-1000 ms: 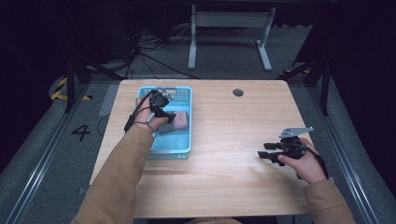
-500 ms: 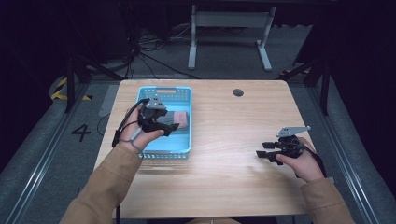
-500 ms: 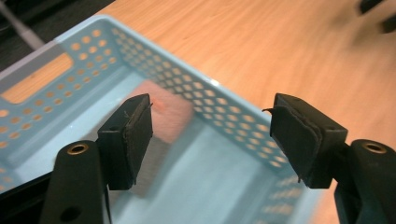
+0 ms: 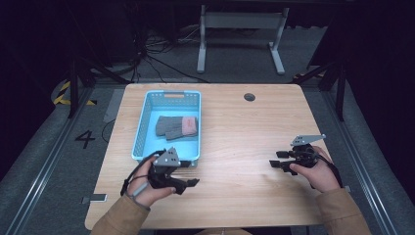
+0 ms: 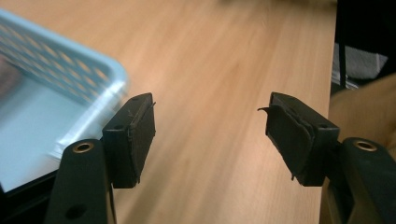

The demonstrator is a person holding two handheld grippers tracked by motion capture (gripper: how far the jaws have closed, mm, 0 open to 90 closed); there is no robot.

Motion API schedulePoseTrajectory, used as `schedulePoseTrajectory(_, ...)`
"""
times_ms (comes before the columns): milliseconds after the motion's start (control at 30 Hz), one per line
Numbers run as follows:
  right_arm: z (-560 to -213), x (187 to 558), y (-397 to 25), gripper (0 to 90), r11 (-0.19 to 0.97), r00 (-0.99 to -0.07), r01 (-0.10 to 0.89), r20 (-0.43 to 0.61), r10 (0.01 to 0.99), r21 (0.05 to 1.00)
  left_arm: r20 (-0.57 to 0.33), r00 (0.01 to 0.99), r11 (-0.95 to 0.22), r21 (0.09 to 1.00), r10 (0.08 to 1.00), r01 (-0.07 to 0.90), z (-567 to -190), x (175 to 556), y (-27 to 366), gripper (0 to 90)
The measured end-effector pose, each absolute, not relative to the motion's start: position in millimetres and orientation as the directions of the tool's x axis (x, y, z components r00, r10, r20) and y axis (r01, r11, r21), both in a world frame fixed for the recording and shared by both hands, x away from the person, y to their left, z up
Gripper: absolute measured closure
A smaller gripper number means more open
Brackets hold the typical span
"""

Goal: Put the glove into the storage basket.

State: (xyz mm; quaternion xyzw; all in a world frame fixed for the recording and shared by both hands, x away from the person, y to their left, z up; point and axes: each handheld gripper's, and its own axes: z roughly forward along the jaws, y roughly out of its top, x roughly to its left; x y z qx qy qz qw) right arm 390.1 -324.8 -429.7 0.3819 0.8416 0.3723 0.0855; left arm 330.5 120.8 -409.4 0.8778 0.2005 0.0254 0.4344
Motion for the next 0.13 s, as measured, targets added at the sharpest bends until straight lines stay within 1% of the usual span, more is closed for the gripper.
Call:
schedulePoseTrajectory(67,-430.9,390.4,-324.3,44.7,0.435,-0.694,0.578,0.137,0.707,0.69,-0.136,0.91,-0.535,0.771,0.392,0.346,-430.2,326.7,118.4,35.0)
schedulePoseTrajectory(133,-431.2,391.0,-324.3,44.7,0.436,-0.693,0.577,0.131,0.709,0.691,-0.107,0.899,-0.543,0.764,0.424,0.347,-441.8,324.9,117.3,35.8)
